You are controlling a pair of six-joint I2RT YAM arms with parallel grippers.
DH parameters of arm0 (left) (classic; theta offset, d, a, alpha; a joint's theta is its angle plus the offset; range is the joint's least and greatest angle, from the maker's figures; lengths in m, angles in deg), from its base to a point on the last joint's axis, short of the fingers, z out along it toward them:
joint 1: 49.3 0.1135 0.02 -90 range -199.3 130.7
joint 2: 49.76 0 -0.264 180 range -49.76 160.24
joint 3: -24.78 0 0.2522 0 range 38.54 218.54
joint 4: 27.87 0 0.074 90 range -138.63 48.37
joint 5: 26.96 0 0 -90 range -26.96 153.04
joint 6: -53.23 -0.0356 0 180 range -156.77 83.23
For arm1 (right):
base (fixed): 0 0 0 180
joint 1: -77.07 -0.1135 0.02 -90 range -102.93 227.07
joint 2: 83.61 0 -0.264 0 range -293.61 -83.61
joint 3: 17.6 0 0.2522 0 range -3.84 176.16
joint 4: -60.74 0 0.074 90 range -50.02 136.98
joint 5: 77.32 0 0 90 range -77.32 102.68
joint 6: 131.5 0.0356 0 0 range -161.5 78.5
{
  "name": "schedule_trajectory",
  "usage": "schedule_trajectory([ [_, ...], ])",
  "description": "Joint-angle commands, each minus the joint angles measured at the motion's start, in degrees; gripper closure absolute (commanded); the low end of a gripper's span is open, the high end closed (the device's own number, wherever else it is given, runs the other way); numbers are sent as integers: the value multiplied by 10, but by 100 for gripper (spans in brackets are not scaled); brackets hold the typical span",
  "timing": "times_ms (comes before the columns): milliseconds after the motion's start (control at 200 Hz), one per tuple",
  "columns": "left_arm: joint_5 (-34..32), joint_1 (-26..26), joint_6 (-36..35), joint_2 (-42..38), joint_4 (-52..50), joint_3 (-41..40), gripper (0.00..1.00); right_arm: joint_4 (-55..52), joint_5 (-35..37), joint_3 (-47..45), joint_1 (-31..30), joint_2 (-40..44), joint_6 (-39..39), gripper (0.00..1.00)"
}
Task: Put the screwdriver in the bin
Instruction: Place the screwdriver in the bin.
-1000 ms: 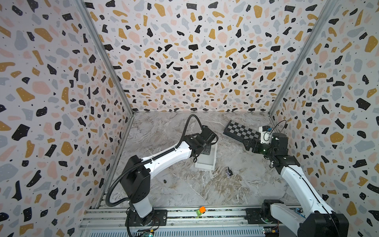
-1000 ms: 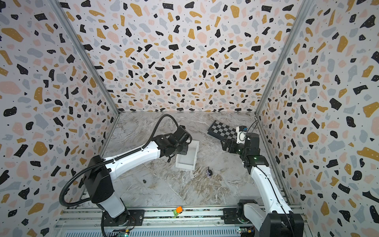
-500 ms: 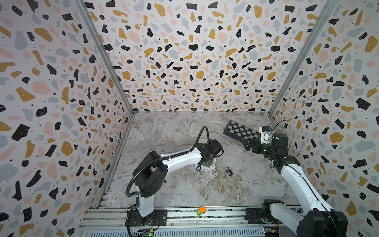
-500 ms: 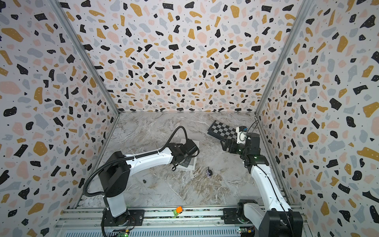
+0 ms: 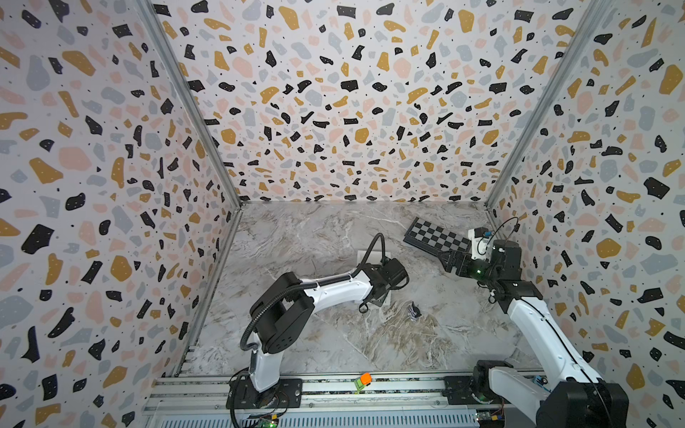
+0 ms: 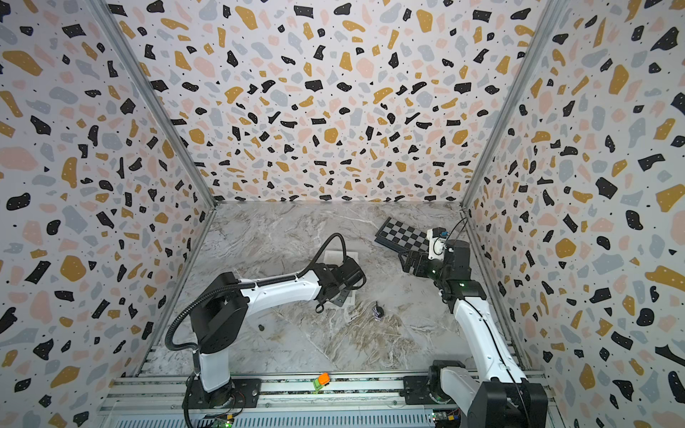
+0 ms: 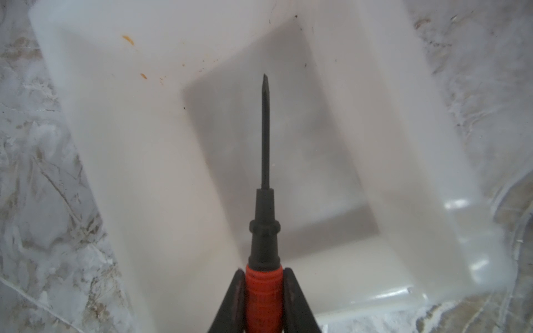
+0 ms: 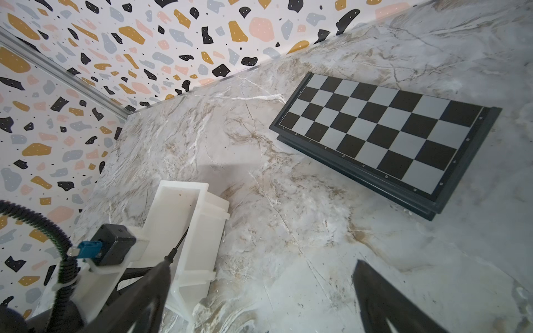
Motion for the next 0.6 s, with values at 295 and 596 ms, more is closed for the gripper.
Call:
schedule_trajectory([
  [295, -37, -2, -21, 30, -20, 63, 95, -12, -6, 19, 3, 14, -1, 1],
  [596, -42, -1, -21, 58, -17, 76, 94, -26, -1, 21, 4, 27, -5, 1],
])
